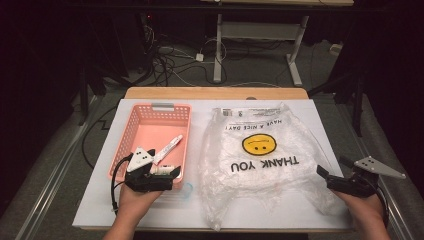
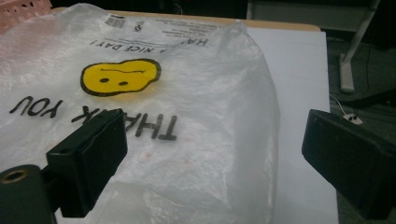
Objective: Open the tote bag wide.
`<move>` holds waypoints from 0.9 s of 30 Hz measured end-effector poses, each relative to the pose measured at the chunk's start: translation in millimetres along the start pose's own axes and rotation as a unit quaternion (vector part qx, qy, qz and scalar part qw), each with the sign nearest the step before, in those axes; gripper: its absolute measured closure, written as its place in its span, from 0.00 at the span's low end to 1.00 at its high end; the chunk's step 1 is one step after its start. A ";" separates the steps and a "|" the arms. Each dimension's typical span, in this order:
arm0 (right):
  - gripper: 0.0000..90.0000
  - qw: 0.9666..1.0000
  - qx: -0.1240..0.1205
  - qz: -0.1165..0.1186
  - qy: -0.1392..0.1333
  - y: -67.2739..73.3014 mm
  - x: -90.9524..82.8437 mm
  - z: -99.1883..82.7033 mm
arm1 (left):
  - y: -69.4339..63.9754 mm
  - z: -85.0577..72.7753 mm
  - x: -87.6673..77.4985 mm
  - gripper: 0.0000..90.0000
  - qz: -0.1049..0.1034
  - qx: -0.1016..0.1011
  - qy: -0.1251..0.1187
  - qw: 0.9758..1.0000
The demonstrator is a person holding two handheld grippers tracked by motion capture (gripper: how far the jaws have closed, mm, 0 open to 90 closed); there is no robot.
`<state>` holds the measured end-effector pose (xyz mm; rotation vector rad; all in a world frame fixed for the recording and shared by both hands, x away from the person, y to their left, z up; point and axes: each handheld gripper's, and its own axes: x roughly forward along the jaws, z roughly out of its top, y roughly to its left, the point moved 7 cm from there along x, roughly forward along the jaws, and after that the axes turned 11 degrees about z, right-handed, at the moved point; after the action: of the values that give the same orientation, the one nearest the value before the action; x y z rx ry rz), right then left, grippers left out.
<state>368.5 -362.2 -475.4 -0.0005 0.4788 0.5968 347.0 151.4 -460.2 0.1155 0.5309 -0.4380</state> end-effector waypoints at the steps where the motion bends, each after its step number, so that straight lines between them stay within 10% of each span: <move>1: 0.11 1.000 0.007 -0.003 0.004 -2.0 -0.2 -1.7 | 0.2 -0.1 0.0 0.00 0.000 0.000 0.000 1.000; 10: 0.29 0.997 0.054 -0.020 0.053 -26.1 2.0 -22.2 | 0.5 0.5 -1.0 0.00 0.001 0.002 0.000 1.000; 27: 0.54 0.992 0.080 -0.009 0.093 -27.7 12.5 -33.0 | 0.7 0.3 0.7 0.00 -0.001 -0.001 0.002 1.000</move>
<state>378.1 -383.0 -514.0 0.0927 0.7053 0.5408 347.9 151.7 -460.4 0.1137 0.5357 -0.4386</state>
